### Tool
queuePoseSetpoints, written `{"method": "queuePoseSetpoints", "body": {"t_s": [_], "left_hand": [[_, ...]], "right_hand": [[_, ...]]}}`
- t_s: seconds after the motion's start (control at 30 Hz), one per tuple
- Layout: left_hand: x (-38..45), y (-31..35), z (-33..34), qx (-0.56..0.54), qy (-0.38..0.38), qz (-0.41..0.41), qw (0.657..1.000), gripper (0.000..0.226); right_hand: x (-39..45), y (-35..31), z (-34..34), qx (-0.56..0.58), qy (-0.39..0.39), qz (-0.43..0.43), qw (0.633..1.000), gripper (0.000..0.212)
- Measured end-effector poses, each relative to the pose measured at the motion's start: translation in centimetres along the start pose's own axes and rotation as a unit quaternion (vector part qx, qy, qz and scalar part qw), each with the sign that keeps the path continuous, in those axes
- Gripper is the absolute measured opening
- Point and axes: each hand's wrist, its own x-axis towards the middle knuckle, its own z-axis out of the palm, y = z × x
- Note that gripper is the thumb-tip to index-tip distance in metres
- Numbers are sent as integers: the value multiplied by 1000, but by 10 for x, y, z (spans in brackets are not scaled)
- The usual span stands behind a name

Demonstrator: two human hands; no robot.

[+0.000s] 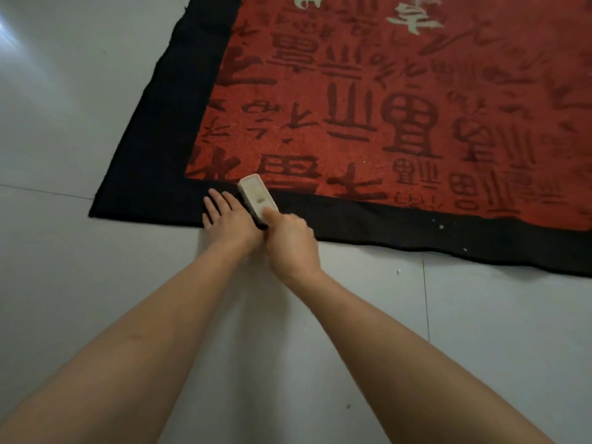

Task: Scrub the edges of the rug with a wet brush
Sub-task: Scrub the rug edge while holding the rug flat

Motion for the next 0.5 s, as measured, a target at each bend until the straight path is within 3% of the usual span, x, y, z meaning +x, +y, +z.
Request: {"method": "queuePoseSetpoints", "body": {"t_s": [0.07, 0.17, 0.23, 0.37, 0.43, 0.5], "left_hand": [[2, -11, -4, 2, -6, -4, 1000, 127], [6, -21, -11, 20, -9, -18, 1000, 131], [11, -31, -21, 13, -8, -39, 999, 136], [13, -55, -32, 10, -3, -92, 996, 147], [15, -65, -28, -28, -2, -101, 995, 137], [17, -71, -25, -61, 9, -96, 993, 125]], "right_hand": [[-5, 26, -14, -43, 13, 22, 999, 41], [-31, 91, -53, -81, 97, 146, 981, 49], [-31, 95, -52, -101, 126, 179, 970, 49], [3, 4, 5, -66, 82, 75, 992, 41], [12, -45, 31, -55, 21, -28, 998, 38], [17, -62, 35, -70, -10, -77, 995, 38]]}}
